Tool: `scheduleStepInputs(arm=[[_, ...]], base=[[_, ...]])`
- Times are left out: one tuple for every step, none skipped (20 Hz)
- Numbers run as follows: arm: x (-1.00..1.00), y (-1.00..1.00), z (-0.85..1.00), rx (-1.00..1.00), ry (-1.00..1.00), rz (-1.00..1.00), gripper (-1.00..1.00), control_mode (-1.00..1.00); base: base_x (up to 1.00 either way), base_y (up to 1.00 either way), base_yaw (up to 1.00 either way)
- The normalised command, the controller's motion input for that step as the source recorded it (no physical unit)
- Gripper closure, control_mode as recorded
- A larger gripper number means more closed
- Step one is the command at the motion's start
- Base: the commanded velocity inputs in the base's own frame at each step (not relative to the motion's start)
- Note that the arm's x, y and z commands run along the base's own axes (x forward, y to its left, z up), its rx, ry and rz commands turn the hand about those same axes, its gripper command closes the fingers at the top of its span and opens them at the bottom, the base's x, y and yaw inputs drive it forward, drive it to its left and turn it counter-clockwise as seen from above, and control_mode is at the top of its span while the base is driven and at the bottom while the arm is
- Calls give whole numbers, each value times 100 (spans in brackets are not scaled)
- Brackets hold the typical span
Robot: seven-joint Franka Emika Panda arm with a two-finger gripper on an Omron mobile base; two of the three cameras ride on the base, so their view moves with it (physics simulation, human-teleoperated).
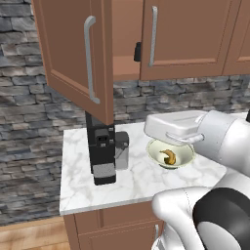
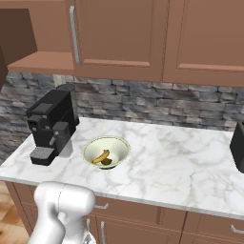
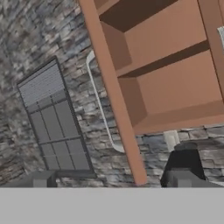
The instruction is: Open the cabinet. Pick the kiwi and banana from the cabinet and place them into the bowl. Then close the cabinet.
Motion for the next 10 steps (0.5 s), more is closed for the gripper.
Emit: scheduleStepInputs(arm=[[0, 27, -22, 0, 0, -15, -100, -100], [0, 28, -23, 0, 0, -15, -100, -100], [0, 29, -24, 0, 0, -15, -100, -100], [0, 29, -26, 0, 0, -15, -100, -100], [0, 30, -25, 0, 0, -14, -100, -100], [0, 32, -26, 0, 0, -14, -100, -100], [0, 33, -25, 0, 0, -14, -100, -100], [0, 36, -27, 0, 0, -14, -100, -100], [0, 39, -27, 0, 0, -14, -100, -100], [0, 38, -26, 0, 0, -14, -100, -100]], base=[[0, 0, 0], [0, 0, 0], [0, 0, 0], [0, 0, 0], [0, 0, 0], [0, 0, 0], [0, 0, 0], [0, 0, 0], [0, 0, 0], [0, 0, 0]])
